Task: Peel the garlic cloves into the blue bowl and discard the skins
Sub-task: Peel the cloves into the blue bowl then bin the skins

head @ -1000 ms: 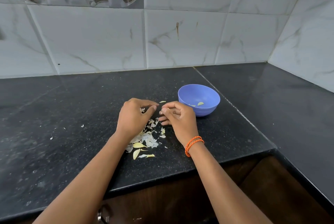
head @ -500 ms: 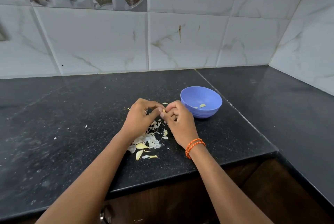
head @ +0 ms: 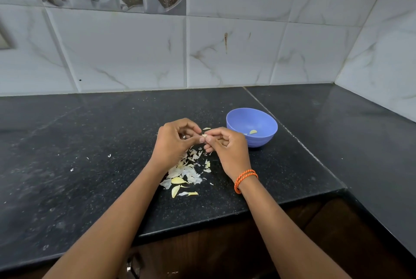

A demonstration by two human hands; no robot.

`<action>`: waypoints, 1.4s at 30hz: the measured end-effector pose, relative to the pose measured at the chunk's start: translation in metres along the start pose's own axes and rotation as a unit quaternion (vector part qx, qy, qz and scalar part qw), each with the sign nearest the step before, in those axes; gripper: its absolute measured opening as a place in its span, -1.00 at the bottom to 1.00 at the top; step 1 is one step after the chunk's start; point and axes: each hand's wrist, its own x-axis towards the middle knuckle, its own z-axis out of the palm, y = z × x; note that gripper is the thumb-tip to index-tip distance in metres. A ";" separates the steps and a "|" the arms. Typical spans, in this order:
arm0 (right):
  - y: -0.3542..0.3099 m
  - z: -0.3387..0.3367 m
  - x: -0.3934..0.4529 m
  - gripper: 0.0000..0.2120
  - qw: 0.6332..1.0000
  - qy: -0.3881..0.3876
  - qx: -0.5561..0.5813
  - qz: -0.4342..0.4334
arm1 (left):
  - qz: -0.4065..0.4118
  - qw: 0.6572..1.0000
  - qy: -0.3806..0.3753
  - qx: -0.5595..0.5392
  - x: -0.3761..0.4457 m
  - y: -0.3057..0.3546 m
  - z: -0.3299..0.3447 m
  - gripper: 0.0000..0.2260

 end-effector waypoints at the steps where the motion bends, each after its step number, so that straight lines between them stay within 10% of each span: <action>1: -0.003 -0.001 0.002 -0.91 1.000 0.002 -0.020 -0.011 | 0.004 1.000 0.006 0.013 0.000 0.000 0.001 -0.86; 10: -0.016 -0.002 0.014 -0.88 0.868 -0.139 -0.471 -0.077 | 0.009 0.976 0.050 0.213 -0.002 -0.011 0.004 -0.93; 18: -0.046 -0.009 0.043 -0.80 0.914 -0.033 -0.391 -0.102 | -0.005 0.974 0.048 0.220 0.002 -0.018 0.006 -0.93; 25: -0.018 0.004 0.019 -0.86 0.897 -0.135 -0.417 -0.060 | 0.007 0.977 0.051 0.208 0.002 -0.014 0.004 -0.91; 31: -0.037 -0.005 0.035 -0.81 0.927 -0.033 -0.361 -0.097 | 0.011 0.982 0.055 0.182 0.002 -0.016 0.004 -0.90; 38: -0.026 0.004 0.018 -0.80 0.884 -0.165 -0.434 -0.055 | 0.011 0.981 0.040 0.190 0.000 -0.013 0.003 -0.91; 42: -0.054 -0.002 0.043 -0.80 0.909 -0.096 -0.398 -0.074 | 0.008 0.982 0.043 0.185 0.000 -0.014 0.003 -0.90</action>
